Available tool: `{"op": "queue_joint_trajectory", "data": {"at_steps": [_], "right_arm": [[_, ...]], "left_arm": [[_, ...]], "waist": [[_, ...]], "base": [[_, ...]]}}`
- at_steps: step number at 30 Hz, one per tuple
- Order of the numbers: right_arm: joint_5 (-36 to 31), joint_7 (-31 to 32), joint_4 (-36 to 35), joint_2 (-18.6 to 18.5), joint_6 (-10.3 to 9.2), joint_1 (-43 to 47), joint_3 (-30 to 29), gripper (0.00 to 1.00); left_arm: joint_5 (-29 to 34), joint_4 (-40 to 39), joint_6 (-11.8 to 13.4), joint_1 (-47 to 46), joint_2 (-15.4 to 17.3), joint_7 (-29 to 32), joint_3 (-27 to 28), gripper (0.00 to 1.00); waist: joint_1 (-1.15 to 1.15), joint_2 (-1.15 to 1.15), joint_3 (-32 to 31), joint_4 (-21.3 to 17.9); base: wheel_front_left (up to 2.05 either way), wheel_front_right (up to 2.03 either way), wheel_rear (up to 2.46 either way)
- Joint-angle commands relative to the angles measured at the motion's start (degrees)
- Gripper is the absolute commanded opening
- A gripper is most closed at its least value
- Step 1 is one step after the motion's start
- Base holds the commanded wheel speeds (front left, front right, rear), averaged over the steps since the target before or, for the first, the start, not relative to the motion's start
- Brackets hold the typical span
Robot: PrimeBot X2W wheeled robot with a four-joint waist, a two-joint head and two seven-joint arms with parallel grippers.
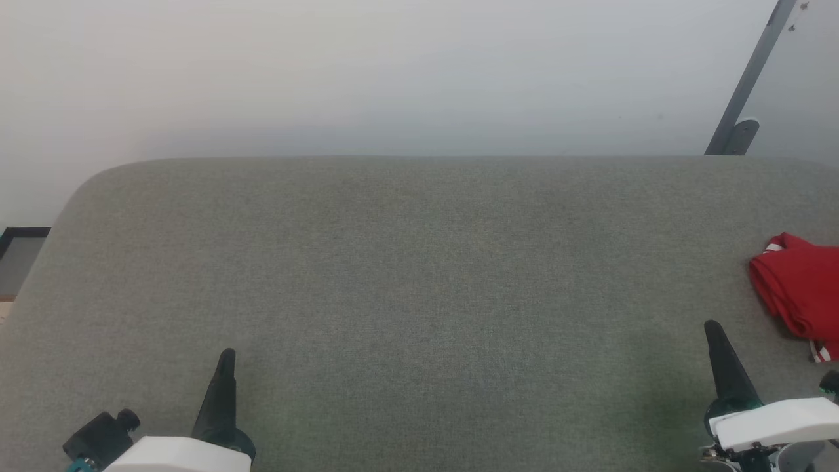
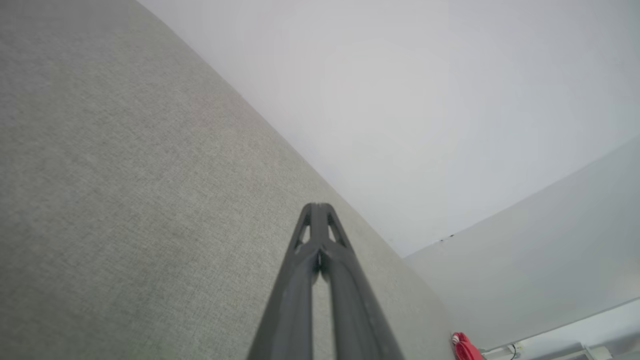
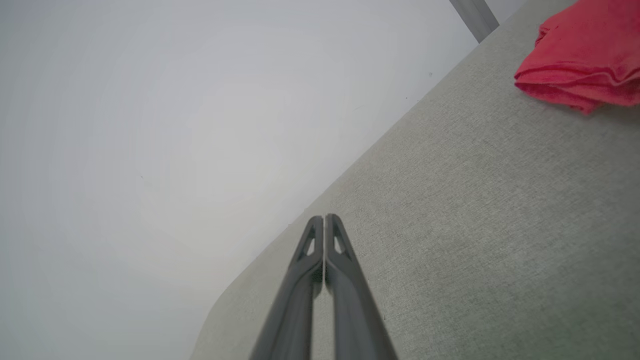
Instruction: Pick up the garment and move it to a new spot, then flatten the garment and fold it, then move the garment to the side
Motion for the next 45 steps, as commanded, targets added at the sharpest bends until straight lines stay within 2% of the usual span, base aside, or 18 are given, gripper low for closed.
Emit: {"op": "queue_joint_trajectory", "data": {"at_steps": [1,25,45], "right_arm": [[1.49,0.39,-0.37,0.11,0.0,-1.29,-0.23,0.0],[13.55,3.93,1.53,2.23,0.0,-3.78,-1.29,0.0],[21.84,6.33,2.92,3.75,0.0,-5.2,-1.93,0.0]], "left_arm": [[-1.78,-0.34,-0.12,-1.49,0.44,0.5,0.14,0.0],[-16.78,1.58,-0.17,-4.62,0.43,4.37,0.61,0.0],[-26.84,2.95,-0.22,-6.78,0.29,7.12,1.12,0.0]], "waist": [[0.0,0.0,0.02,-0.04],[0.0,0.0,0.33,-0.72],[0.0,0.0,0.6,-1.3]], "base": [[0.0,0.0,0.0],[0.0,0.0,0.0],[0.0,0.0,0.0]]}}
